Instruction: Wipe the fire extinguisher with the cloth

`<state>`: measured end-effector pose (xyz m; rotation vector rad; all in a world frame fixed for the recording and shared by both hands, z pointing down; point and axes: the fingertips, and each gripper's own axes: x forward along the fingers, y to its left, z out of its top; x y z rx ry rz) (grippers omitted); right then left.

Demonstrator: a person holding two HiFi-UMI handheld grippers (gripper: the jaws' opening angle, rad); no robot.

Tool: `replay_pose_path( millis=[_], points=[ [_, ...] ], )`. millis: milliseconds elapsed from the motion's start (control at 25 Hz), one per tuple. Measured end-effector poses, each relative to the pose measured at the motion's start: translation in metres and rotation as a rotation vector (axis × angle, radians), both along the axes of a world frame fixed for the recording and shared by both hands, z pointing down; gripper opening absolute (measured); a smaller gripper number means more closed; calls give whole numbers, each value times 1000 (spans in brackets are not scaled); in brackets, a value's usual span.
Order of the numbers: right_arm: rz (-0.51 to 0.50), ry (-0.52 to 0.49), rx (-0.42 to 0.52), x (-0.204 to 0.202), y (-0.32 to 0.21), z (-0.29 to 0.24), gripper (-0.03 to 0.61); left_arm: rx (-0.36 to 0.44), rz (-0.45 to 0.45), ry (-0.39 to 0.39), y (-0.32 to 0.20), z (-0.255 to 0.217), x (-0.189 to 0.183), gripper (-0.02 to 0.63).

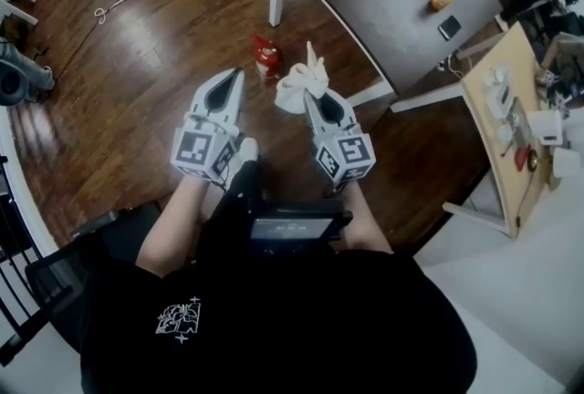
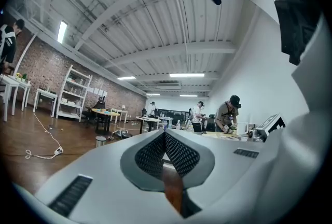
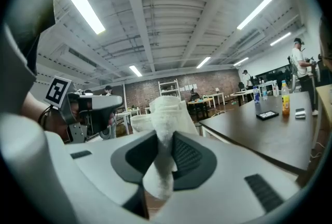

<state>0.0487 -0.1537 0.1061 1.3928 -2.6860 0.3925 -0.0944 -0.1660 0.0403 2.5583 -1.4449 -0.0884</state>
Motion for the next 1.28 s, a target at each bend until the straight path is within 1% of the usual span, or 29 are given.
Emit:
replay_pose_path(
  millis=[120, 240, 320, 440, 640, 760, 840, 920, 1000, 1120, 1280],
  points=[
    [6, 0, 1, -10, -26, 29, 95, 28, 25, 18, -23, 22, -8, 2],
    [-3, 18, 6, -16, -49, 81, 95, 35, 32, 7, -39, 71, -13, 2],
    [-17, 25, 4, -21, -63, 131, 95, 28, 21, -4, -47, 120, -20, 2],
    [-36, 42, 5, -24, -85, 215, 95, 7, 12, -13, -53, 208, -28, 2],
    [-73, 72, 55, -44, -126, 348, 95, 23, -12, -2, -66, 348, -50, 2],
    [-93, 78, 80, -46, -149, 412, 95, 34, -18, 3, -69, 408, -51, 2],
    [-108, 91, 97, -51, -162, 447, 95, 34, -24, -9, -70, 442, -53, 2],
    [-120, 121, 111, -58, -173, 475, 95, 21, -31, -15, -72, 469, -56, 2],
    [-128, 142, 130, -67, -185, 492, 95, 14, -36, -23, -74, 487, -61, 2],
    [-134, 130, 145, -76, -197, 499, 95, 23, -28, -24, -77, 497, -60, 2],
    [-151, 152, 168, -80, -204, 502, 95, 27, -23, -23, -75, 507, -59, 2]
  ],
)
